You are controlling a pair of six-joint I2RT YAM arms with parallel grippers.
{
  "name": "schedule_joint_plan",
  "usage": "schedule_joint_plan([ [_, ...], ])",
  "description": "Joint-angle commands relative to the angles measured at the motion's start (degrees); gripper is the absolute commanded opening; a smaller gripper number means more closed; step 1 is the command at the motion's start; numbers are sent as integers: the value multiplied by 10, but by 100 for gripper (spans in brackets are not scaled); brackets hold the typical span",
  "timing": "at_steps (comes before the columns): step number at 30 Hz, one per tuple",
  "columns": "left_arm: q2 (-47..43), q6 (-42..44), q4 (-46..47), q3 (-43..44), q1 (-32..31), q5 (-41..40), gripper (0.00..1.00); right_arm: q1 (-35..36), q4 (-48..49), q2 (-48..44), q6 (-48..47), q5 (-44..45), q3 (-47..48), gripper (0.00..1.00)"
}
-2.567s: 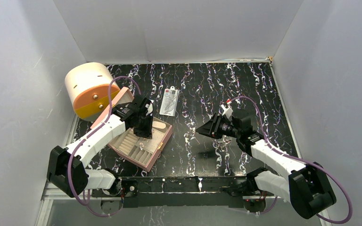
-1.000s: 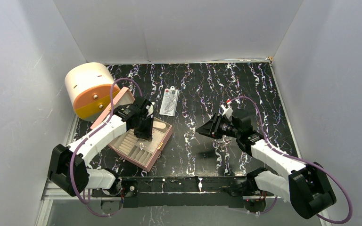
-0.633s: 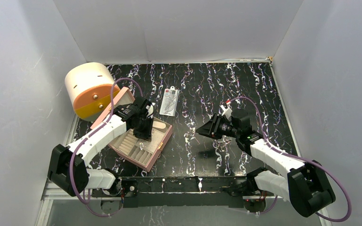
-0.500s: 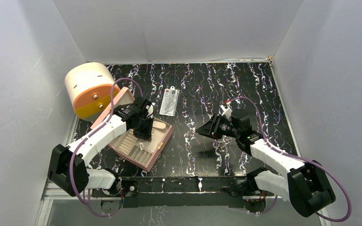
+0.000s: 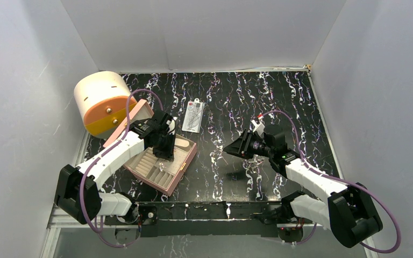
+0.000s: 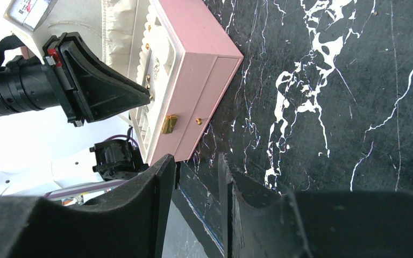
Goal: Organize the mixed jewelry
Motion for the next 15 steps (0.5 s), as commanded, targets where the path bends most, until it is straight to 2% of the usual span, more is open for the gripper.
schedule_joint_plan([
  [1,-3,0,-12,-10,2,2,8,-1,22,0,-5,-4,15,45],
  [8,-5,23,-45,9,2,-27,8,0,21,-3,-5,-4,13,45],
  [15,-6,18,-36,6,2,-14,8,-1,23,-5,-3,-4,12,45],
])
